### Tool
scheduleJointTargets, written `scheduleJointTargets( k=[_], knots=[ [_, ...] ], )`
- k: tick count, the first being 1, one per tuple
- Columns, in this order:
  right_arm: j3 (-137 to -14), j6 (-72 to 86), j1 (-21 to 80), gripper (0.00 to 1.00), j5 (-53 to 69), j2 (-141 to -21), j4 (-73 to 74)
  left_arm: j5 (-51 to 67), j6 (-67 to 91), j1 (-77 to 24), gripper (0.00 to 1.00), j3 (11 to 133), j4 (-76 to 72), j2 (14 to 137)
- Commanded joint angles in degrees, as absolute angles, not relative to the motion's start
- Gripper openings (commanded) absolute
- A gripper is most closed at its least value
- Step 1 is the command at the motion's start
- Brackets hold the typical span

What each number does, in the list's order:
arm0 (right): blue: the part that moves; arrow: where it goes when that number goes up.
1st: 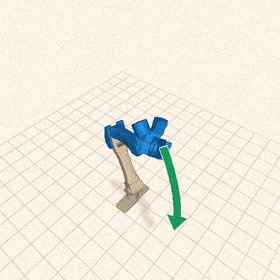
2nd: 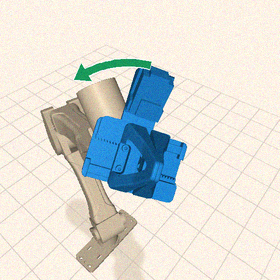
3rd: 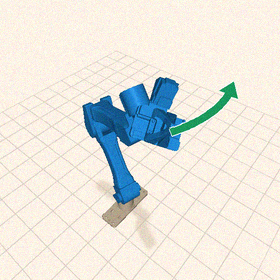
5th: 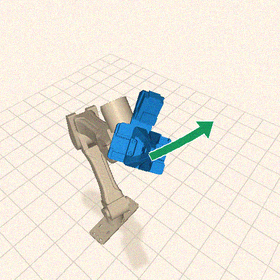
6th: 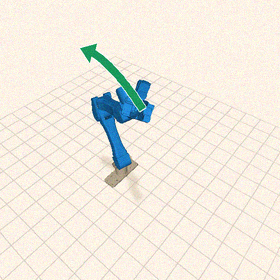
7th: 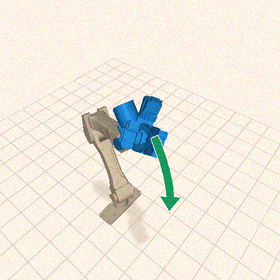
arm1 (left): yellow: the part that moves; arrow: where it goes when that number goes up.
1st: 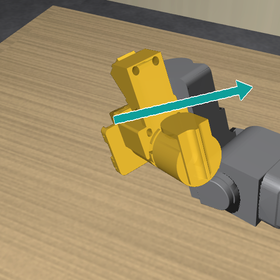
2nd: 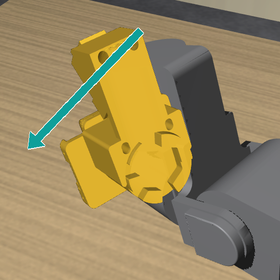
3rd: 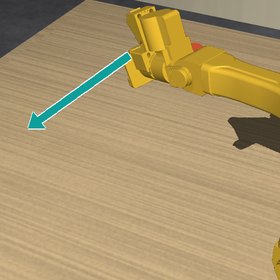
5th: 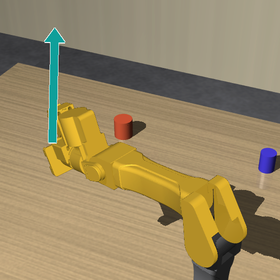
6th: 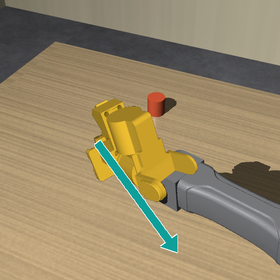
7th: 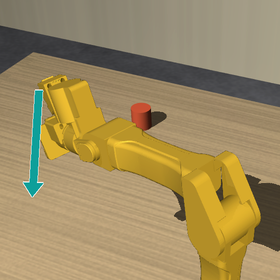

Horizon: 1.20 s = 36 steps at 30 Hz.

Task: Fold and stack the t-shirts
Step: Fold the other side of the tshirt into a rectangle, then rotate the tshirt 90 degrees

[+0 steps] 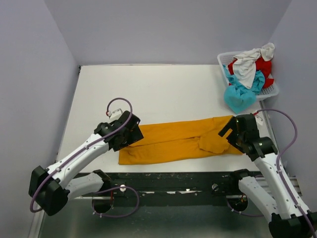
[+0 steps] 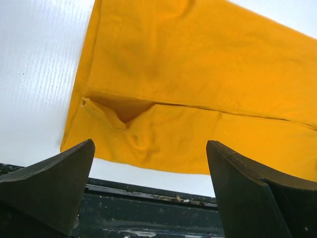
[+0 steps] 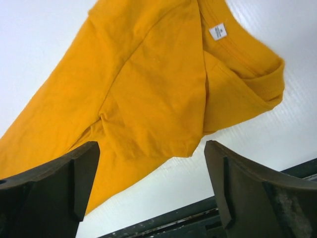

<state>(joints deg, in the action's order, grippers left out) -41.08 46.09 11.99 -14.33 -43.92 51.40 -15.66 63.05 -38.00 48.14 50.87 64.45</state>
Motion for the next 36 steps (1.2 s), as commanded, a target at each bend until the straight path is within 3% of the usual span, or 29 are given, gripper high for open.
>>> scheduleJointTargets(
  k=[1,8,14,21,29,36],
  knots=[
    [-42.03,46.26,12.13,1.00,-14.57,-39.99,48.54,-15.53,58.43,-37.84,0.99,48.42,49.53,57.72],
    [-37.60,41.54,12.08,1.00,-3.71,-49.13,30.29,2.77,48.37,-36.09,0.99,50.60,28.69,68.11],
    [-37.12,46.15,12.10,1.00,-8.24,-68.79,23.54,7.70,48.25,-33.22,0.99,49.86,26.64,81.56],
    [-41.18,41.52,12.30,0.99,4.55,-88.60,6.65,8.20,50.96,-32.15,0.99,38.78,24.58,80.97],
    [-72.19,38.02,15.40,0.99,11.50,-119.68,4.10,14.32,59.52,-35.88,0.99,26.62,20.34,73.06],
    [-102.80,35.96,17.42,0.98,16.64,-140.64,6.40,8.96,69.71,-45.67,0.99,29.91,12.97,75.40]
  ],
)
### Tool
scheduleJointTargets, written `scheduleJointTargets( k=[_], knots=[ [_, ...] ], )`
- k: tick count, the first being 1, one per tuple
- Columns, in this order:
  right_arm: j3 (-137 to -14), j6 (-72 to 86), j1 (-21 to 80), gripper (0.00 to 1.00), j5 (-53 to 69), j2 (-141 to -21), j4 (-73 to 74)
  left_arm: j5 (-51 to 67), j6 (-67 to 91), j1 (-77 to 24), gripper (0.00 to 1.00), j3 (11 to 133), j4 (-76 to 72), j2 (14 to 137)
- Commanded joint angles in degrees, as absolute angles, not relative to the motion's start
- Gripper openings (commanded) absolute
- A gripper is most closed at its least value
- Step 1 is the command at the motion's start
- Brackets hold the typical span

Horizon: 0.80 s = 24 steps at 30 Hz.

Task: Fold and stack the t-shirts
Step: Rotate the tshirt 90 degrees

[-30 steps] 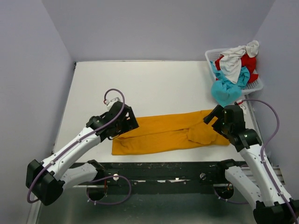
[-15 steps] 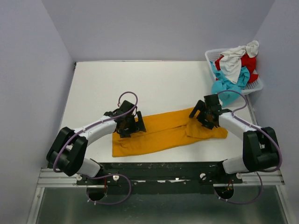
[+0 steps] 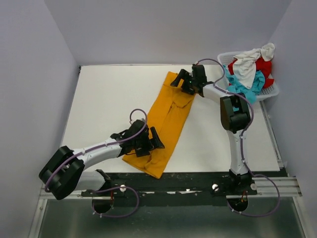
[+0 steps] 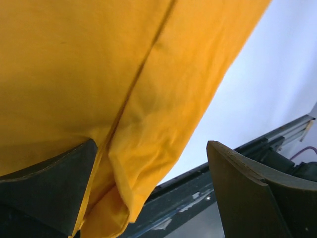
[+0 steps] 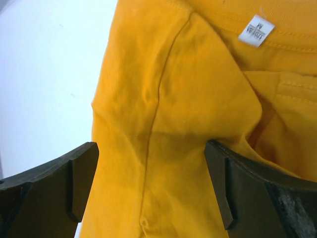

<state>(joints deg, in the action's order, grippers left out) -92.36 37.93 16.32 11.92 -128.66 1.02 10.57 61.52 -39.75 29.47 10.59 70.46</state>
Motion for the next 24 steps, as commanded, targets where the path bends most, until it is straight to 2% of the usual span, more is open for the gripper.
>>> scheduleJointTargets(
  k=[1,4,9,12,14,18,24],
  knots=[
    [-107.00,36.11,17.63,0.97,17.11,-143.26,8.08,6.92,71.02,-47.62,0.99,31.44,13.59,76.06],
    [-118.38,35.95,18.25,0.97,17.32,-149.86,10.49,4.47,73.06,-52.07,0.99,34.93,14.85,78.54],
    [-130.34,34.26,18.54,0.98,19.52,-155.70,10.05,2.17,71.58,-55.06,0.99,40.65,19.02,80.54],
    [-134.52,28.49,19.99,0.99,19.61,-153.86,13.49,-6.81,69.11,-55.97,0.98,48.46,30.52,79.47],
    [-135.65,21.91,21.79,1.00,17.88,-150.29,15.53,-9.26,66.23,-56.04,0.99,50.91,32.93,77.29],
    [-132.65,14.40,25.44,1.00,11.14,-141.19,18.85,-8.42,61.32,-56.03,0.99,50.00,31.77,70.35],
    [-114.53,18.02,26.29,1.00,7.89,-123.45,19.45,-11.54,64.34,-54.39,0.98,40.55,39.68,58.69]
  ],
)
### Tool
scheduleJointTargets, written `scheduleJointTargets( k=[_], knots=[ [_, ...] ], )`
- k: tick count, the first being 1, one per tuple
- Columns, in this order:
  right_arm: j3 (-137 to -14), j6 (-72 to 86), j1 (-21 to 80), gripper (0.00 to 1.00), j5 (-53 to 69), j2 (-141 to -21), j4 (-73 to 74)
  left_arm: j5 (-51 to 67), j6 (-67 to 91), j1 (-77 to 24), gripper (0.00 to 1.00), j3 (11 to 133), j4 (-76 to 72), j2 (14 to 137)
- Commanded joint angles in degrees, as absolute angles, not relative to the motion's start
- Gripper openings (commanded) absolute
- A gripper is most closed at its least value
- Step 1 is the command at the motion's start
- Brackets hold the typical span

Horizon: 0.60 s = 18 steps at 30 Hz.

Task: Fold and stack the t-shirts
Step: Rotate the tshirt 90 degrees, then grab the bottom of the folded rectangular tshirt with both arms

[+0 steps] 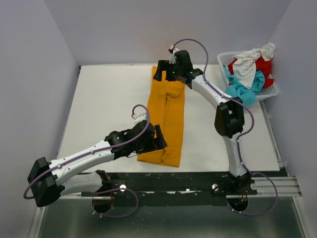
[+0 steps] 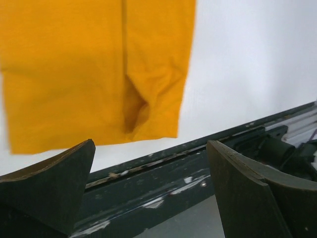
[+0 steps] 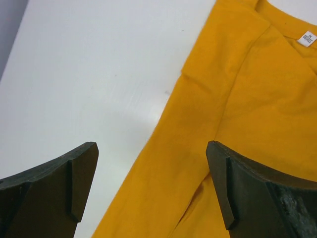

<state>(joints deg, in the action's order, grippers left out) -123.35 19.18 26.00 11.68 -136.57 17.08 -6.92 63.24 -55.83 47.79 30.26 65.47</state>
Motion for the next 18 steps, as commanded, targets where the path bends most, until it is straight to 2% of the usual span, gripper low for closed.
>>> scheduleJointTargets(
  k=[1,5,9,12,16,18],
  knots=[
    [-108.90,19.03,26.84,1.00,7.11,-119.35,19.59,-11.09,65.02,-53.29,0.99,37.53,40.10,56.32],
    [-86.50,24.10,29.93,1.00,1.80,-104.04,21.34,-6.03,62.53,-45.88,0.99,26.89,36.93,43.90],
    [-63.88,31.17,33.70,0.99,0.54,-88.15,18.41,0.66,60.11,-39.32,0.98,20.85,33.49,37.45],
    [-51.73,36.57,37.89,0.97,4.86,-80.75,17.69,4.04,58.51,-38.59,0.98,19.25,30.13,38.78],
    [-44.08,42.31,45.43,0.92,8.06,-76.92,18.14,7.68,57.41,-38.25,0.99,19.25,25.72,46.20],
    [-41.45,45.81,48.38,0.90,6.80,-75.50,19.24,8.24,57.80,-38.20,0.92,19.04,23.69,49.11]
  ],
)
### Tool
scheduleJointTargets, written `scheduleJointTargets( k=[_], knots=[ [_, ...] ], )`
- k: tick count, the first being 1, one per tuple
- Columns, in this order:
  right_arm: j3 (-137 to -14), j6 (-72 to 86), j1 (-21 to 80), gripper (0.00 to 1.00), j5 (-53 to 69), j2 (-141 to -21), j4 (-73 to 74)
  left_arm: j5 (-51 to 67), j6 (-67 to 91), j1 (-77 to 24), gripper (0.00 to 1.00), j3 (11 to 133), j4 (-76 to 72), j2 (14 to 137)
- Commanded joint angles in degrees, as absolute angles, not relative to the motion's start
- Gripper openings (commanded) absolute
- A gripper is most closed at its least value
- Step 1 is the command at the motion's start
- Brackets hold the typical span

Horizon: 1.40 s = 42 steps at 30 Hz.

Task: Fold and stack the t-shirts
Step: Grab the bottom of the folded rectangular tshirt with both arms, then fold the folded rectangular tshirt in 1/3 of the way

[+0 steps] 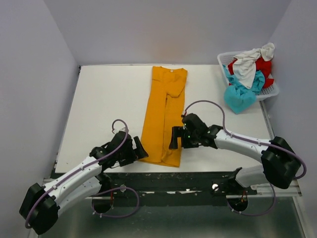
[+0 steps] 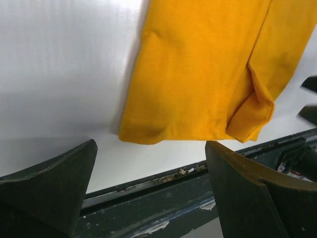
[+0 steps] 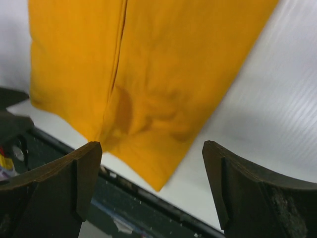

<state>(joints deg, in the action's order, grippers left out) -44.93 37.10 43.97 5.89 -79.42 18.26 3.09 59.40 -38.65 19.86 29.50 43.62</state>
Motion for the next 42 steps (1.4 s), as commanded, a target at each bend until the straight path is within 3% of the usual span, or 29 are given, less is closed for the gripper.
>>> scheduleJointTargets(
  k=[1,6,12,16,19,26,35,42],
  knots=[
    [-40.17,47.95,49.50,0.89,4.97,-74.53,20.09,8.63,57.90,-38.22,0.88,18.87,22.61,50.19],
    [-35.99,51.88,52.90,0.81,5.29,-72.83,19.03,8.61,58.29,-37.99,0.56,17.43,19.78,53.11],
    [-34.27,55.46,56.48,0.74,5.49,-76.51,15.06,5.96,58.27,-37.30,0.36,16.37,19.82,53.75],
    [-32.75,57.99,58.19,0.63,6.66,-78.57,11.70,6.40,58.79,-37.26,0.22,15.88,19.17,54.32],
    [-31.90,59.21,59.23,0.53,3.87,-79.44,12.66,6.87,58.72,-37.25,0.00,15.38,18.72,53.93],
    [-28.56,61.67,59.41,0.02,-1.84,-73.42,18.94,7.25,59.05,-37.23,0.00,14.31,22.74,48.14],
    [-25.43,56.90,59.71,0.01,5.69,-64.08,18.65,15.92,59.86,-37.67,0.00,9.29,18.78,34.97],
    [-31.74,53.49,59.69,0.01,3.02,-65.67,14.30,18.46,59.93,-37.89,0.00,13.51,14.92,37.43]
  ],
)
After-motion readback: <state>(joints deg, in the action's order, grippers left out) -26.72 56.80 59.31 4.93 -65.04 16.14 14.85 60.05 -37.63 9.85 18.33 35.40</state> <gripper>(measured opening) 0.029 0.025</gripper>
